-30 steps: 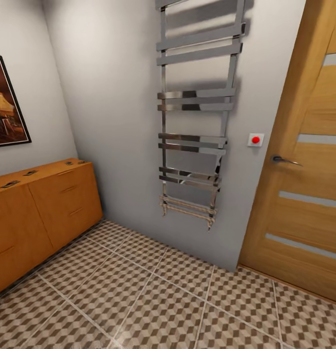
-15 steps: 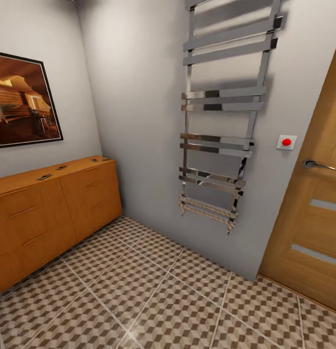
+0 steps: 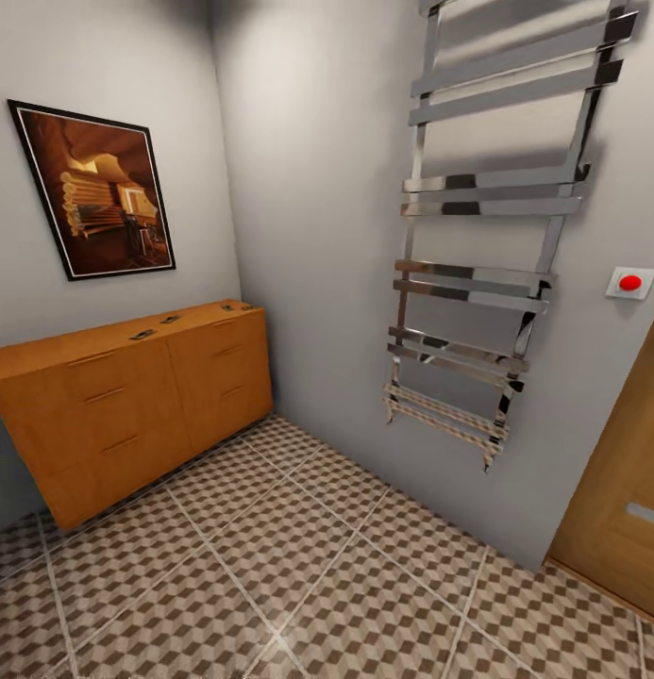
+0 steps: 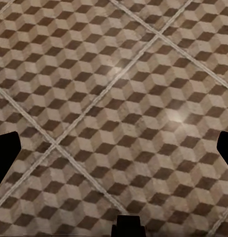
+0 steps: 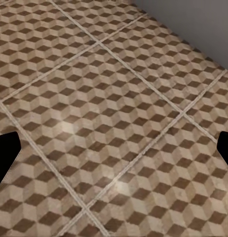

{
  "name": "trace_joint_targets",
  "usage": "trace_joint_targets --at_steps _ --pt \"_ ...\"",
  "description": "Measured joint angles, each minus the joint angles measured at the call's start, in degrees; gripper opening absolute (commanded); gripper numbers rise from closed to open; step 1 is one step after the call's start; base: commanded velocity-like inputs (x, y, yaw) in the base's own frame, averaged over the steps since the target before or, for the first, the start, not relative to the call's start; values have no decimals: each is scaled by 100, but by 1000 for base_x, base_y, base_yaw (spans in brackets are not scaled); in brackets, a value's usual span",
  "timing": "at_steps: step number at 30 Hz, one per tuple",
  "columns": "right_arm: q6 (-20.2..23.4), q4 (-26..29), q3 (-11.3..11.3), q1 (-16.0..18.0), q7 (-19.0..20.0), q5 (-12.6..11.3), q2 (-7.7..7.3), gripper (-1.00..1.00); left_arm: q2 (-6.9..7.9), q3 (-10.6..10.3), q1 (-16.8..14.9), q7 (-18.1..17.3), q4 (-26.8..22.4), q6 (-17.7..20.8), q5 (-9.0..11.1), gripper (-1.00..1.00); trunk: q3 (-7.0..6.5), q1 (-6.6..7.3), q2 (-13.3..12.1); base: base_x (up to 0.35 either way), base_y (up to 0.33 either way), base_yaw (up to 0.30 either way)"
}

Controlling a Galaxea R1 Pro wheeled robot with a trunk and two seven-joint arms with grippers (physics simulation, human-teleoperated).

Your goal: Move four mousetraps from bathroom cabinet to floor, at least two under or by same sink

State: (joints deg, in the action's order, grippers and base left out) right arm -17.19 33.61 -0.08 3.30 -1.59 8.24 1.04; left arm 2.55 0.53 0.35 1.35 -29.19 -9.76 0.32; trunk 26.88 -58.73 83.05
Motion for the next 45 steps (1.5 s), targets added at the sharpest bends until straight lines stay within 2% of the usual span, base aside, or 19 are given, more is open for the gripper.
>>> trace_joint_targets --at_steps 34,45 --pt "0 0 0 0 2 0 -4 100 0 -9 -1 -5 0 -8 2 100 0 0 0 0 0 266" --pt "0 1 1 0 3 1 -9 100 0 -1 3 -6 10 -1 8 100 0 2 0 125 -23 37"
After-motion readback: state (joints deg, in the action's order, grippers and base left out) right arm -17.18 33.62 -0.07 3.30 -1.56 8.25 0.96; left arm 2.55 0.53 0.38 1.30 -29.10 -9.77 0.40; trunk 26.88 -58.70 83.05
